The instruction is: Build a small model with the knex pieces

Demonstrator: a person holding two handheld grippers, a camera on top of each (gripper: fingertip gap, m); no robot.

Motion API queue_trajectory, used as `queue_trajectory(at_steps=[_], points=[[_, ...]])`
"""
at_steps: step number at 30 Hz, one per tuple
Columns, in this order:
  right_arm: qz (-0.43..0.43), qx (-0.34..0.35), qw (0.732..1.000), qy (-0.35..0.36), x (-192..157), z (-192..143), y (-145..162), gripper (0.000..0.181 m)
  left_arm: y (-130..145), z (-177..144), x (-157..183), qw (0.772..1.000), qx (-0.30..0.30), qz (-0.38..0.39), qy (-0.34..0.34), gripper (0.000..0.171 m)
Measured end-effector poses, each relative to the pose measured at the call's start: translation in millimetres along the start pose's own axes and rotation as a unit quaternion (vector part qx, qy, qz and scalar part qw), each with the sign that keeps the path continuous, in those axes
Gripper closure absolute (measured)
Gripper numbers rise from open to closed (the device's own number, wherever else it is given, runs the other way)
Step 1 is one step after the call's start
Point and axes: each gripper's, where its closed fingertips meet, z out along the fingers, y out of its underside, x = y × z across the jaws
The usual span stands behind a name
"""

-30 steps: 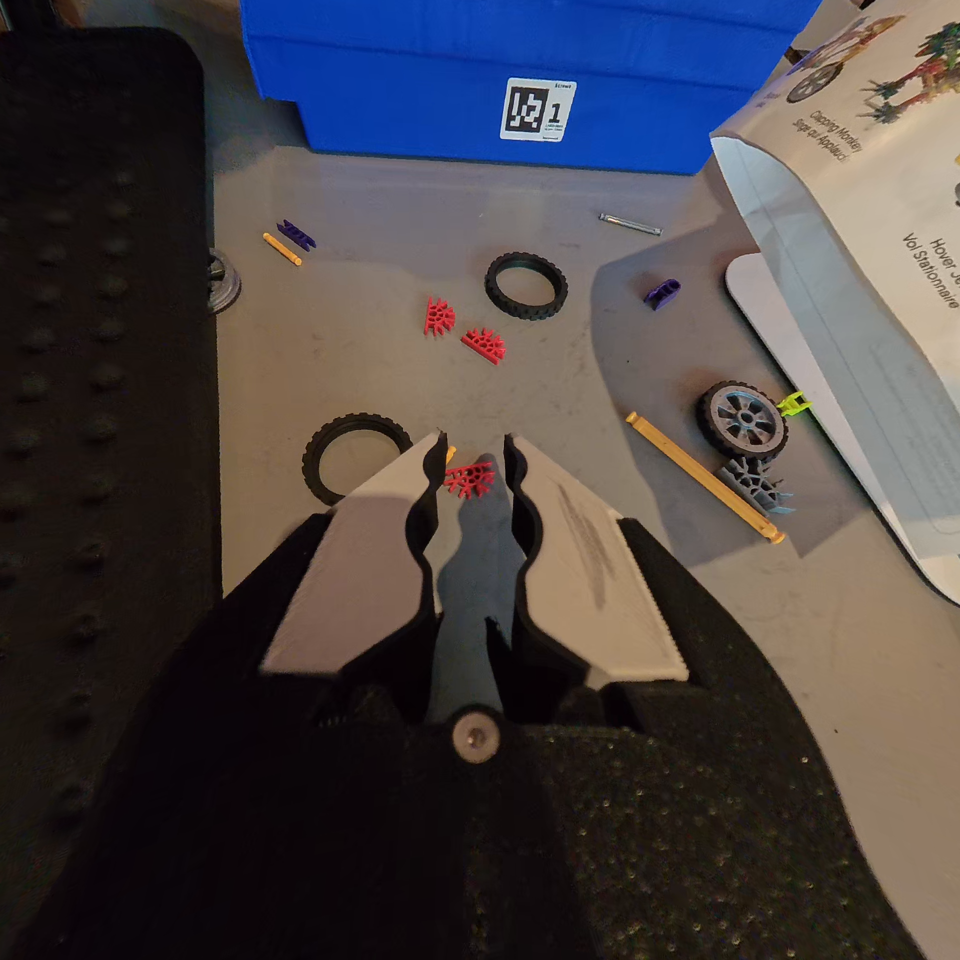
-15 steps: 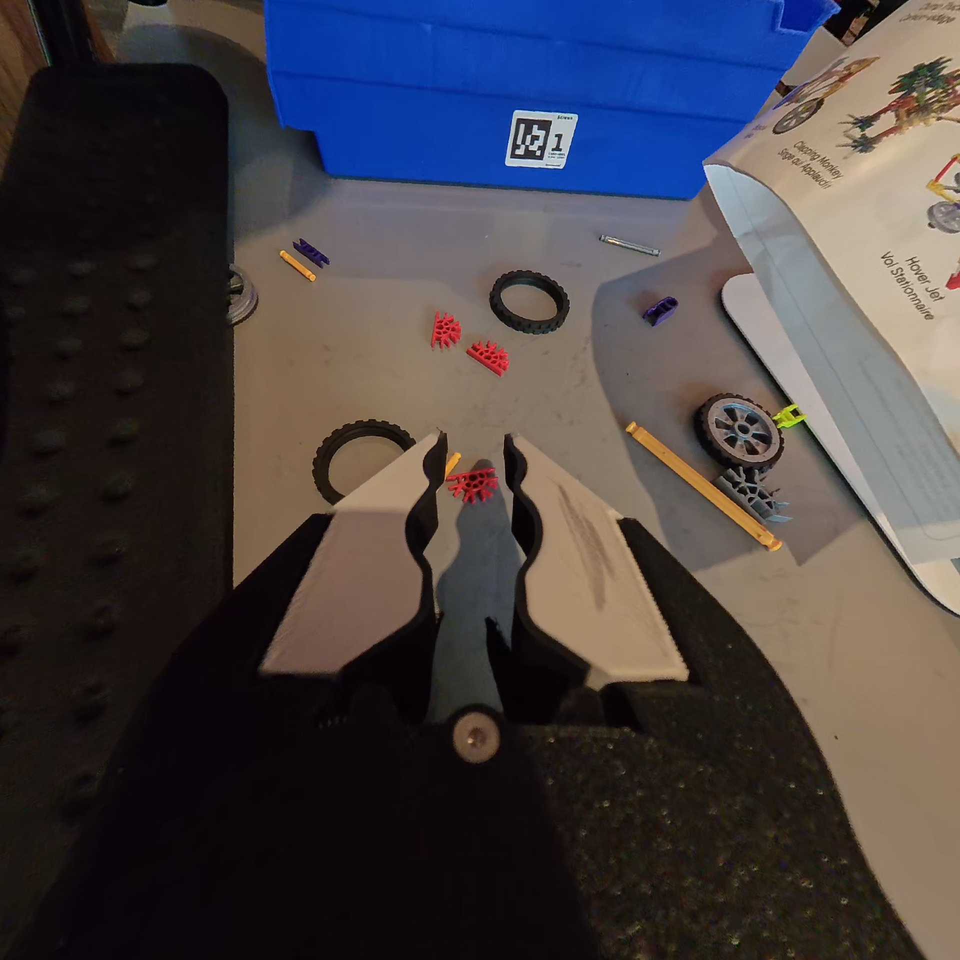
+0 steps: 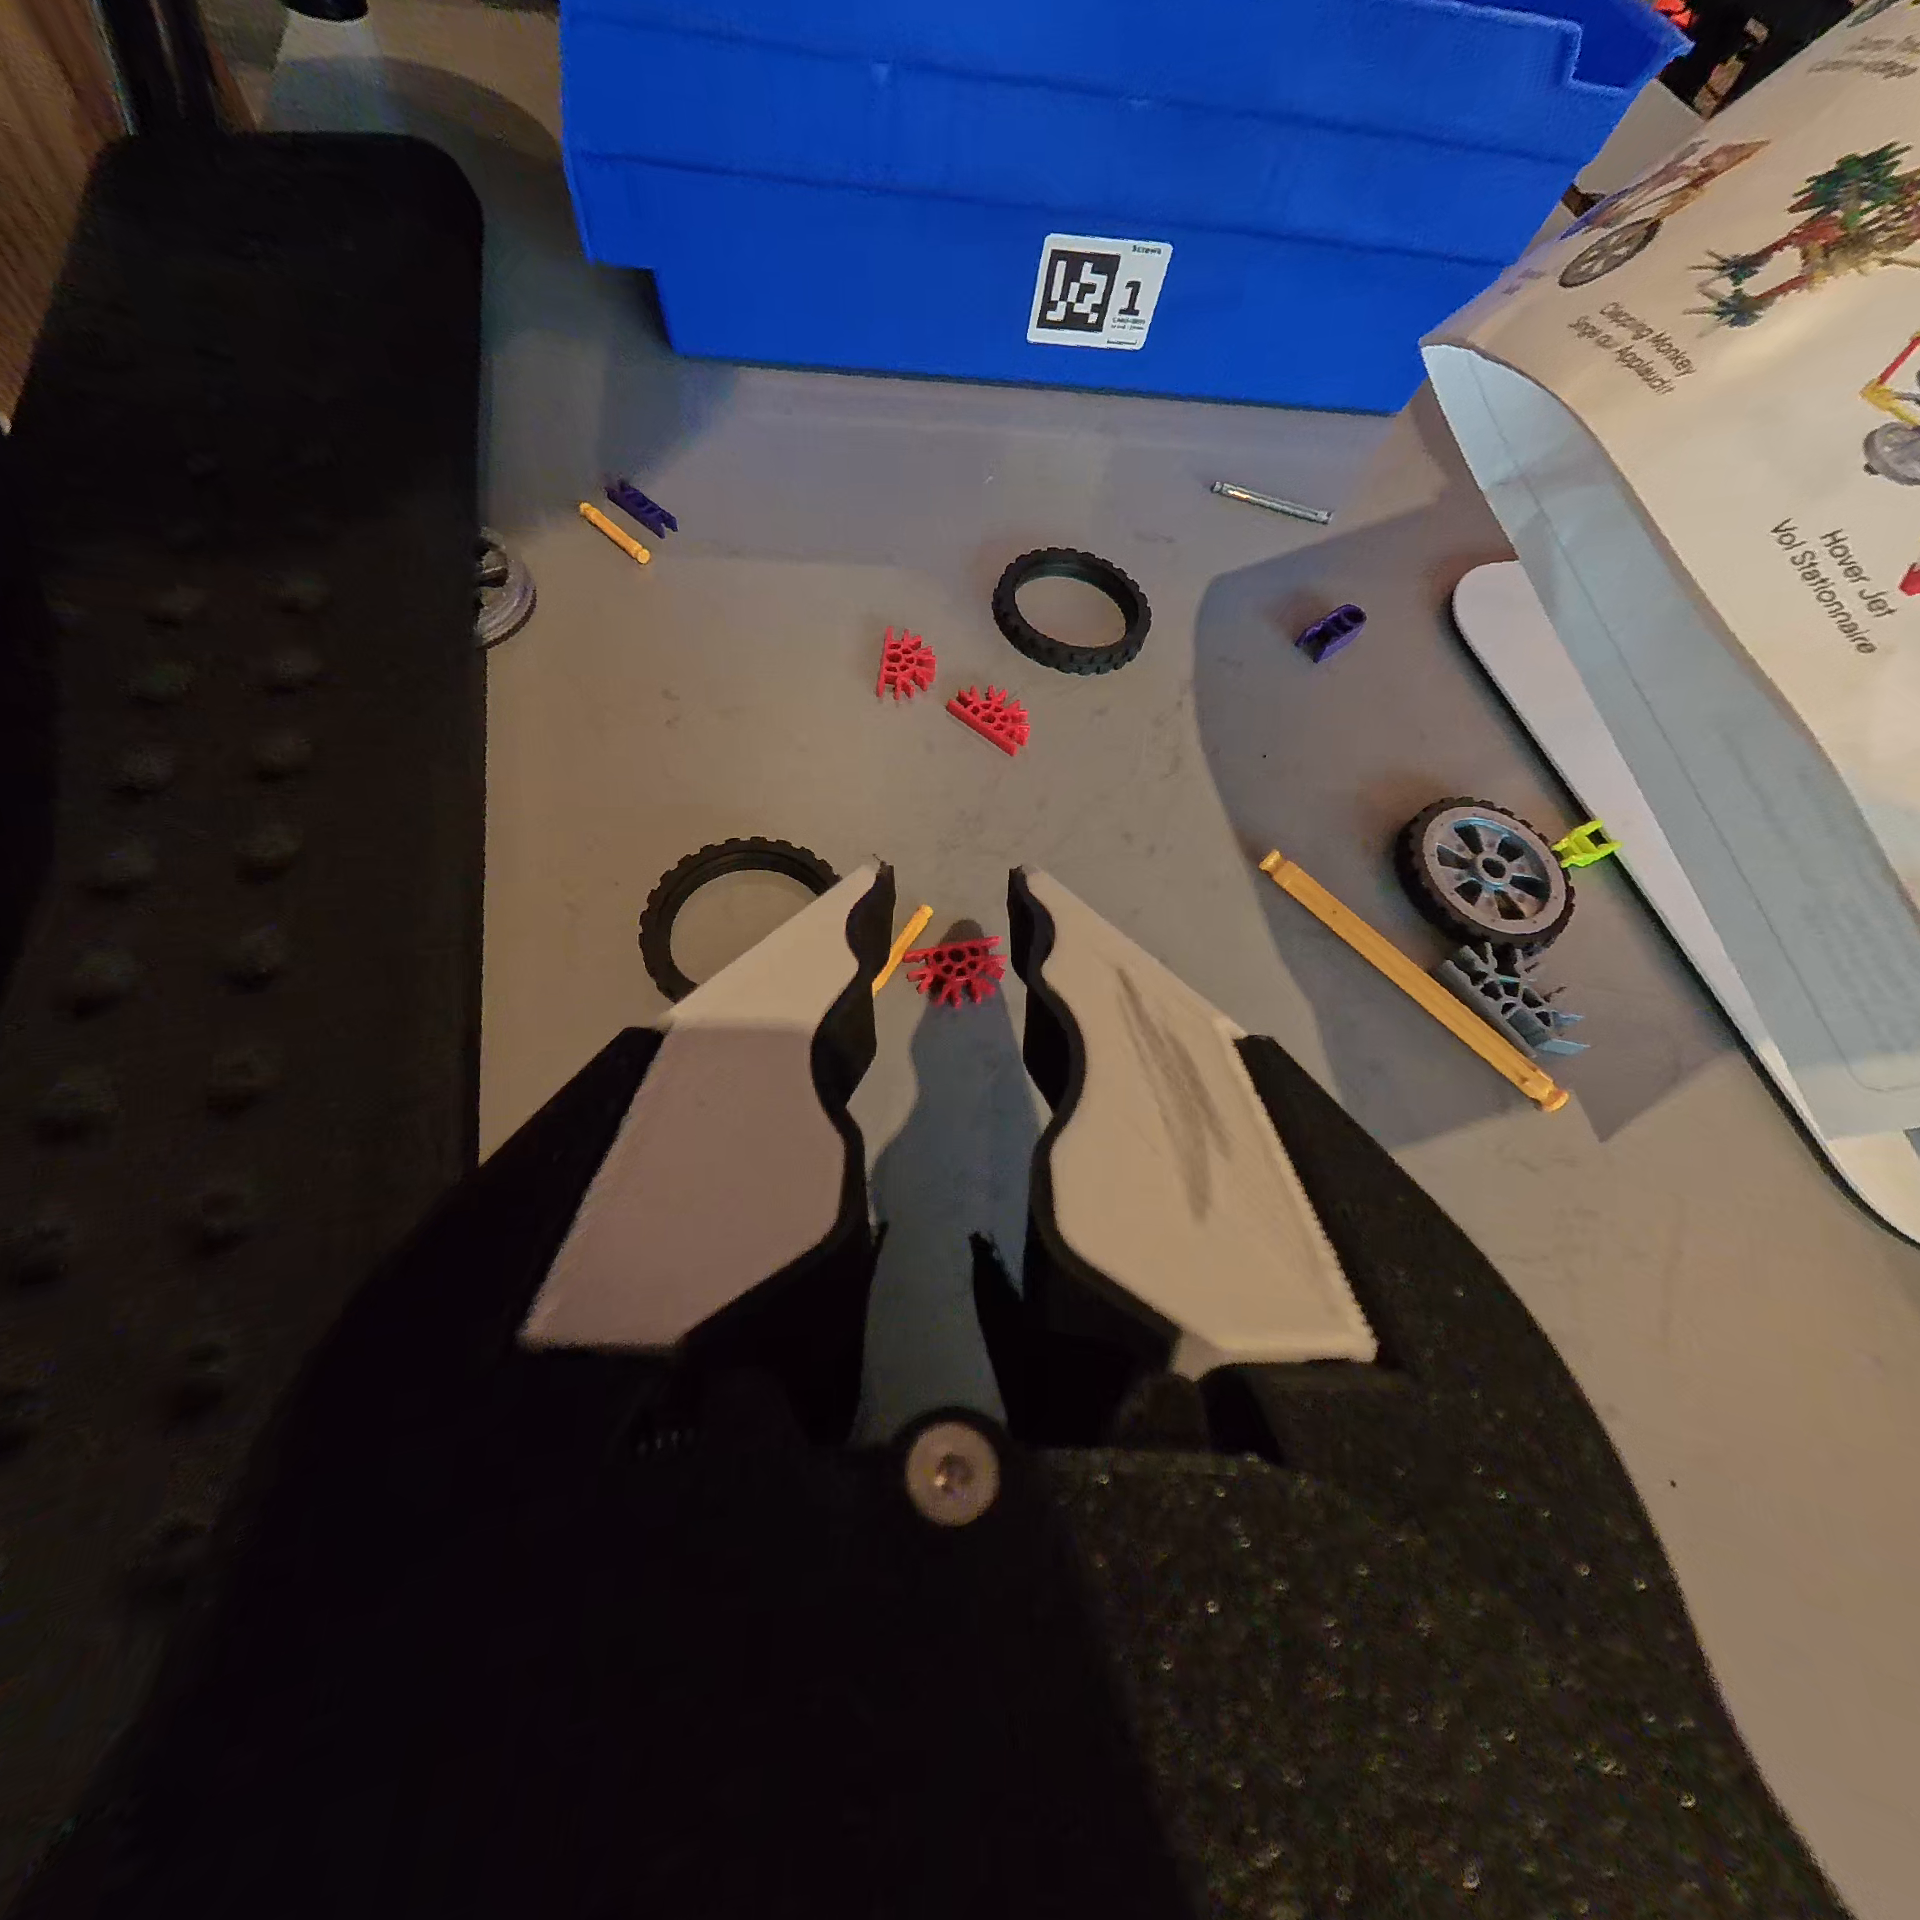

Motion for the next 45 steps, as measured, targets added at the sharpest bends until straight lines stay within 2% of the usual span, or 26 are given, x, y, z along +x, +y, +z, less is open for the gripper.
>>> queue_trajectory(at_steps=[2, 5, 8, 10, 12, 14, 17, 19, 21, 30, 45], points=[[-0.003, -0.002, 1.000, 0.000, -0.9, -0.1, 0.7, 0.160, 0.3, 4.8, 12.7, 0.998, 0.012, -0.045, 0.032, 0.159], [-0.009, -0.006, 1.000, -0.002, -2.8, -0.7, 2.3, 0.160, 6.2, 15.2, 24.1, 0.994, 0.015, -0.099, 0.045, 0.163], [-0.014, -0.008, 1.000, -0.005, -5.0, -1.4, 3.4, 0.160, 8.5, 26.6, 29.0, 0.988, 0.024, -0.144, 0.045, 0.164], [-0.018, -0.010, 1.000, -0.008, -6.8, -1.8, 4.1, 0.160, 13.3, 29.1, 18.7, 0.985, 0.023, -0.169, 0.012, 0.163], [-0.021, -0.010, 1.000, -0.011, -8.4, -2.4, 4.6, 0.160, 12.7, 27.5, 16.5, 0.982, 0.032, -0.187, 0.010, 0.163], [-0.023, -0.010, 1.000, -0.013, -9.5, -3.4, 4.9, 0.160, 12.3, 27.4, 15.8, 0.983, 0.032, -0.183, 0.006, 0.164], [-0.025, -0.010, 1.000, -0.015, -11.1, -4.6, 5.7, 0.160, 18.1, 28.6, 10.4, 0.986, 0.001, -0.164, -0.026, 0.163], [-0.026, -0.011, 0.999, -0.017, -11.9, -5.1, 6.2, 0.160, 11.9, 30.8, 18.5, 0.988, 0.007, -0.153, 0.001, 0.162], [-0.028, -0.013, 0.999, -0.018, -12.7, -5.4, 6.9, 0.160, 18.4, 34.7, 13.0, 0.990, -0.019, -0.140, -0.022, 0.162], [-0.030, -0.015, 0.999, -0.024, -14.8, -6.5, 8.1, 0.160, 19.4, 37.1, 14.2, 0.995, -0.047, -0.086, -0.021, 0.166], [-0.035, -0.019, 0.999, -0.027, -16.9, -7.0, 10.1, 0.160, 11.9, 36.6, 16.9, 0.998, -0.029, -0.063, 0.001, 0.170]])
